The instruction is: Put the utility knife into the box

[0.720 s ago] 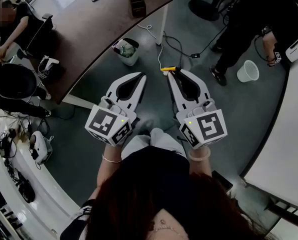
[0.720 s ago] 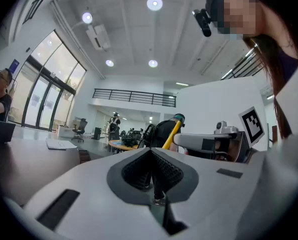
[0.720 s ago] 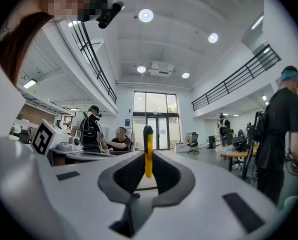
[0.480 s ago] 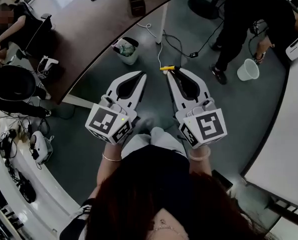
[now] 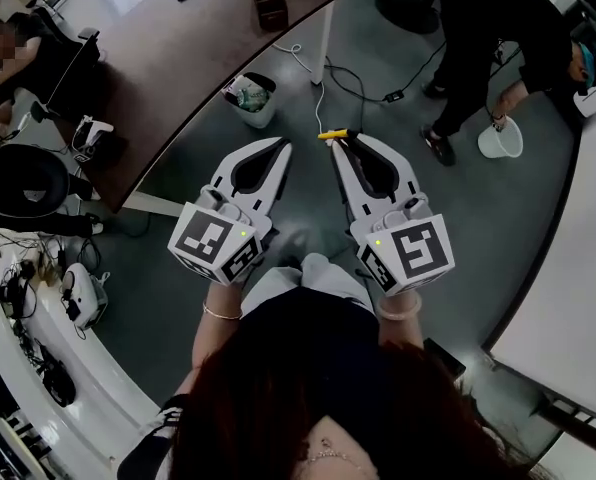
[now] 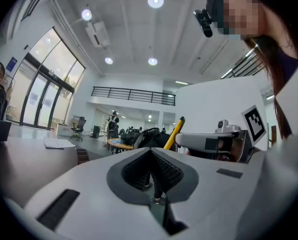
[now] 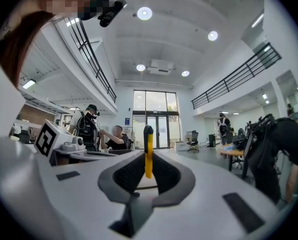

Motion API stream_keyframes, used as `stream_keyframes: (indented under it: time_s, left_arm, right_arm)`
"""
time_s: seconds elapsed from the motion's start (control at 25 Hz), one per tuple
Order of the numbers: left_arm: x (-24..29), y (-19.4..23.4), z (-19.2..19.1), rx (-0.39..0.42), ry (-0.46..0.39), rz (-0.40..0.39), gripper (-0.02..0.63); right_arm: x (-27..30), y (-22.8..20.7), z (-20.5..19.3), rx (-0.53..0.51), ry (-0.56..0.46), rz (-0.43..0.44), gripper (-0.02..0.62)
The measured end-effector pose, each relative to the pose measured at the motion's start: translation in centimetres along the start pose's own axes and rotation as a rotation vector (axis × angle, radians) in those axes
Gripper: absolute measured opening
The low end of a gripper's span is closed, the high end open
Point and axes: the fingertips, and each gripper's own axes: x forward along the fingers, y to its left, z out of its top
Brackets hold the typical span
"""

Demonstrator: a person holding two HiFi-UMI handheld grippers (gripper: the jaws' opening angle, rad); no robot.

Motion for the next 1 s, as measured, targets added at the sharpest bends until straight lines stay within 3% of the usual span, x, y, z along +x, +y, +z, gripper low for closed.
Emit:
stream_keyframes:
  time_s: [0.52, 1.0]
  left_arm:
    - [2.2, 2.2, -0.2, -0.015, 0.007, 0.089, -0.009]
    - [6.6, 11.9, 0.0, -0.03, -0.012, 0.08, -0.009]
  right_arm:
    - [1.8, -3.2, -0.8, 0.025, 0.005, 0.051, 0.052]
    - [12.1, -5.4, -1.7, 0.005, 0.026, 0.062, 0.052]
